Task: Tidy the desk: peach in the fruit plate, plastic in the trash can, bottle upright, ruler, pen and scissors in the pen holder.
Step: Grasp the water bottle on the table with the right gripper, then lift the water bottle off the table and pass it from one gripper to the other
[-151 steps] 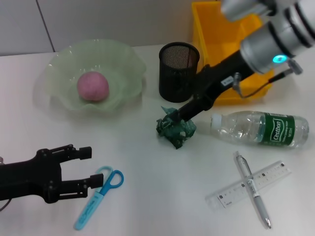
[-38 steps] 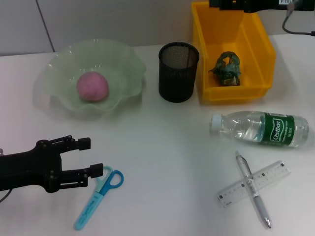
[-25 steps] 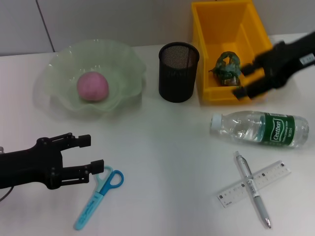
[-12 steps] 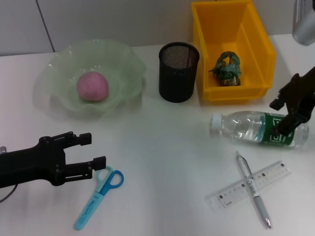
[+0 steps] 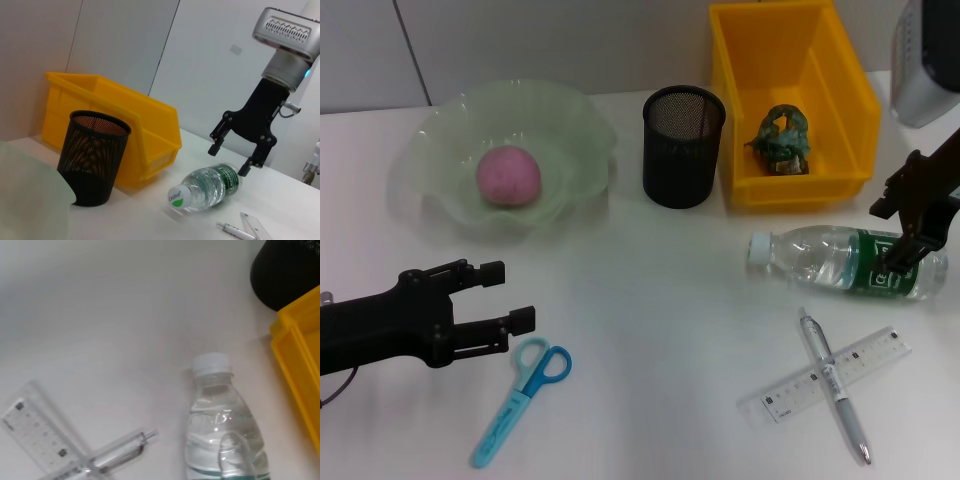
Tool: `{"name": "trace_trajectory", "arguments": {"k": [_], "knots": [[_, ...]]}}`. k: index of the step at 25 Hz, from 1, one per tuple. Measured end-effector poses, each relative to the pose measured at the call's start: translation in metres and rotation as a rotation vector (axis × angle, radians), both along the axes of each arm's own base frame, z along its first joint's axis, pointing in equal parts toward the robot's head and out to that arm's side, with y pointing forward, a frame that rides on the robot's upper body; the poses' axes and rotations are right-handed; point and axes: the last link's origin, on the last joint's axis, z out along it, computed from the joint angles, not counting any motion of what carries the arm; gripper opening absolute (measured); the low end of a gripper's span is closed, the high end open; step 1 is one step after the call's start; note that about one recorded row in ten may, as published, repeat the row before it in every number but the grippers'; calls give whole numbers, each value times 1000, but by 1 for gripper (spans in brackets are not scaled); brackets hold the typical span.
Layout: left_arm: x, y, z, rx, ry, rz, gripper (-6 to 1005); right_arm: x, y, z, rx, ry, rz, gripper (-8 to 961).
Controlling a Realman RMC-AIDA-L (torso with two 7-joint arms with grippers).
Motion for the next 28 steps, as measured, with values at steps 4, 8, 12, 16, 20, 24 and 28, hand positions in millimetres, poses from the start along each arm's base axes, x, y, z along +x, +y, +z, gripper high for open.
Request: {"name": "trace_trajectory", "arguments": {"k": [4, 8, 12, 16, 20, 24, 28], "knots": [[0, 1, 1, 7, -2, 4, 841, 3, 2, -9, 2, -36, 24, 745], [0, 1, 2, 10, -1, 3, 841, 9, 3, -18, -9, -63, 26, 746], [0, 1, 2, 11, -1, 1, 841, 14, 4, -26, -21, -75, 25, 747], [1, 1, 3, 9, -3, -2, 841, 18, 5, -35, -34, -91, 28, 748], [1, 1, 4, 9, -3, -3, 841, 22, 5, -43, -47, -99, 26, 750], [1, 2, 5, 10, -1, -5, 842, 24, 5, -47, -52, -102, 24, 751], [1, 3, 5, 9, 0, -8, 842, 27, 5, -51, -53, -101, 17, 751]]}}
